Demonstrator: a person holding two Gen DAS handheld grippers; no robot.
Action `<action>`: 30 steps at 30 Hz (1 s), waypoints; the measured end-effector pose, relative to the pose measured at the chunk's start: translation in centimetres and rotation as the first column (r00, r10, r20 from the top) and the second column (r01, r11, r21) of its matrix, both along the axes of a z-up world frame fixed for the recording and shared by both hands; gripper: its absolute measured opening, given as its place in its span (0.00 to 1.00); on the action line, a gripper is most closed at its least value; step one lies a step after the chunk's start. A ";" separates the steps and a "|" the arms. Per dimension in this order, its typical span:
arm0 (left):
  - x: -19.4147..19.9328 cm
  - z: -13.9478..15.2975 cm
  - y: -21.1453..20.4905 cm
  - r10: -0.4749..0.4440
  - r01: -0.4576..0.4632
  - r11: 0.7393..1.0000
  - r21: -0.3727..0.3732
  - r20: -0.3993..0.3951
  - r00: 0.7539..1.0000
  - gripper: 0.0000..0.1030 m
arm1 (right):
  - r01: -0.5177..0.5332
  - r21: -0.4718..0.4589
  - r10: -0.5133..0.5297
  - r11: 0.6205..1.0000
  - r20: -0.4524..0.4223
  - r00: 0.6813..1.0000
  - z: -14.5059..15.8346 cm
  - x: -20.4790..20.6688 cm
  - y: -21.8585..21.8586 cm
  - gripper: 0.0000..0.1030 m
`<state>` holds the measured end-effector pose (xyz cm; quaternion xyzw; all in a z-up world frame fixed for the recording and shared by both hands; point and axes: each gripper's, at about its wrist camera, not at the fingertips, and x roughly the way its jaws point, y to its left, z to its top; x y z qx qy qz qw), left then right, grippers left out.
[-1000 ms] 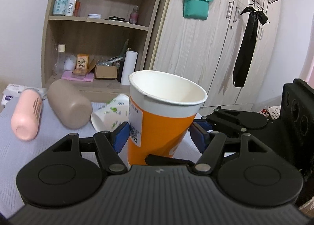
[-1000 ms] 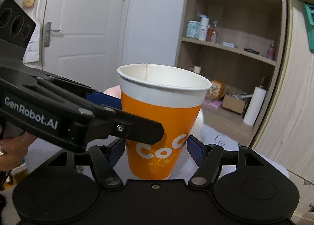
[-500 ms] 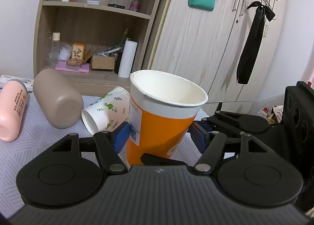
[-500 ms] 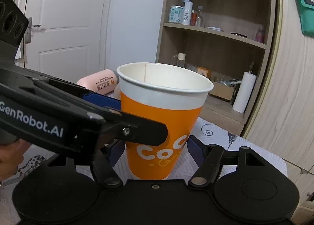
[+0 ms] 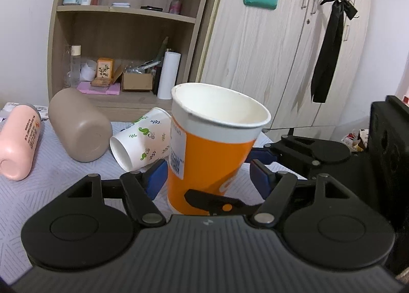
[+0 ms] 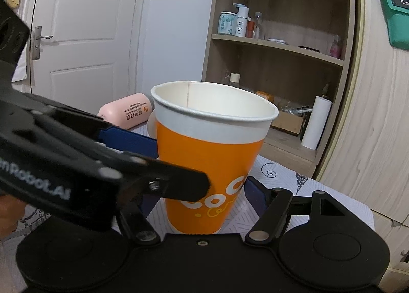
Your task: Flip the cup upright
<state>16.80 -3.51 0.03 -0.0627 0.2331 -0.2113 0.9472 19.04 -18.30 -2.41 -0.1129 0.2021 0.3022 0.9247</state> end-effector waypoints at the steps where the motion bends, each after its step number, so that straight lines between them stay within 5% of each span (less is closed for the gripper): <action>1: -0.1 -0.1 0.1 -0.002 0.002 1.000 -0.004 -0.003 1.000 0.68 | 0.002 -0.001 -0.002 1.000 0.001 1.000 -0.1 -0.1 0.0 0.77; 13: -1.9 0.1 2.2 0.046 -0.048 0.998 -0.042 -0.036 0.998 0.71 | 0.011 0.007 -0.011 1.000 -0.002 1.000 -0.2 -2.0 -0.6 0.79; 25: -7.4 2.2 4.0 0.124 -0.126 0.991 0.048 0.039 0.991 0.77 | 0.106 0.070 -0.108 0.992 0.029 0.994 1.3 -7.5 -2.0 0.79; 30: -9.4 3.1 5.2 0.141 -0.142 0.989 0.031 0.050 0.989 0.77 | 0.141 0.093 -0.147 0.986 0.063 0.987 2.8 -9.7 -2.3 0.79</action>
